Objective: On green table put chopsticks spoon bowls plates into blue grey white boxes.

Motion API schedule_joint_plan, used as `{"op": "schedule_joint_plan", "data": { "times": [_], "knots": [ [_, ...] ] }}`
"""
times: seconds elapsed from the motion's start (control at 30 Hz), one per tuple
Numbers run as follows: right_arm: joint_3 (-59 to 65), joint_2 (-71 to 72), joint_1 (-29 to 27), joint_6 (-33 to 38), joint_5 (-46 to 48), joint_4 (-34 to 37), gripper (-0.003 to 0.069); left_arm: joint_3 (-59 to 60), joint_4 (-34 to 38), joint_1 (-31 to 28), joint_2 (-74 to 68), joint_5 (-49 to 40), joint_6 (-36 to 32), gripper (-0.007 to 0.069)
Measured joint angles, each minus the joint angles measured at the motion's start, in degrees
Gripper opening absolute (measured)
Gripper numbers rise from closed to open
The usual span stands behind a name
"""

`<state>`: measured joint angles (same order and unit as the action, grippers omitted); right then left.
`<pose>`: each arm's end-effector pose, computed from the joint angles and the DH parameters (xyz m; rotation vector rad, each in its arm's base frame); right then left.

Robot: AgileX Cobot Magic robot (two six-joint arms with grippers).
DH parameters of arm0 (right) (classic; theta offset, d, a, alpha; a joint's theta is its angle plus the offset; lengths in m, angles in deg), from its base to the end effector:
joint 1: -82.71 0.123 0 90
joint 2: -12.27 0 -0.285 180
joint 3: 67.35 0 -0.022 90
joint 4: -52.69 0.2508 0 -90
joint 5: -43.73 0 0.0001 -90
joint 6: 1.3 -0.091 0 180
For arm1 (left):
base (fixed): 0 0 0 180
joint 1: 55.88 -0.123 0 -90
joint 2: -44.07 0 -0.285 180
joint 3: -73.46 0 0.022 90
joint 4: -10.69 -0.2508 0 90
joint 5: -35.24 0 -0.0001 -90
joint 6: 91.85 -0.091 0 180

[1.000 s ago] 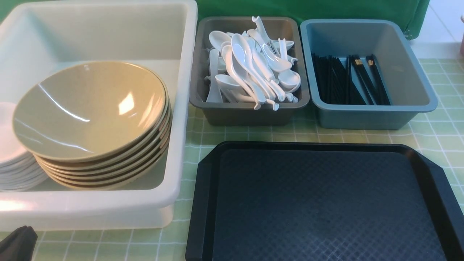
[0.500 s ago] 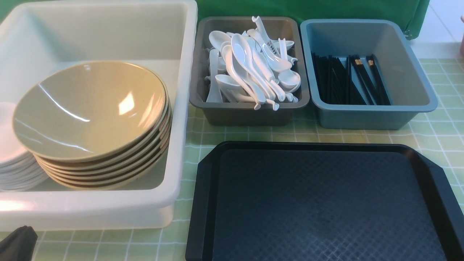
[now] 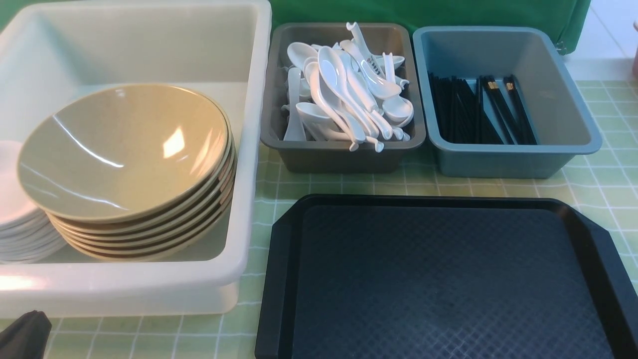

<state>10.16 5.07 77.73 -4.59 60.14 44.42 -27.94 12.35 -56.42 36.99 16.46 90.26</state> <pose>0.0537 -0.0084 0.1864 0.0347 1.7642 -0.1579 0.0537 -0.0003 0.1761 -0.0606 1.8223 -0.0472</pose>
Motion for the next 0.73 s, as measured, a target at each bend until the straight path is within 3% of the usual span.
{"op": "schedule_joint_plan", "data": {
  "times": [0.73],
  "knots": [
    [0.0,0.0,0.0,0.0,0.0,0.0,0.0199,0.0,0.0,0.0,0.0,0.0,0.0,-0.0001]
  ]
}}
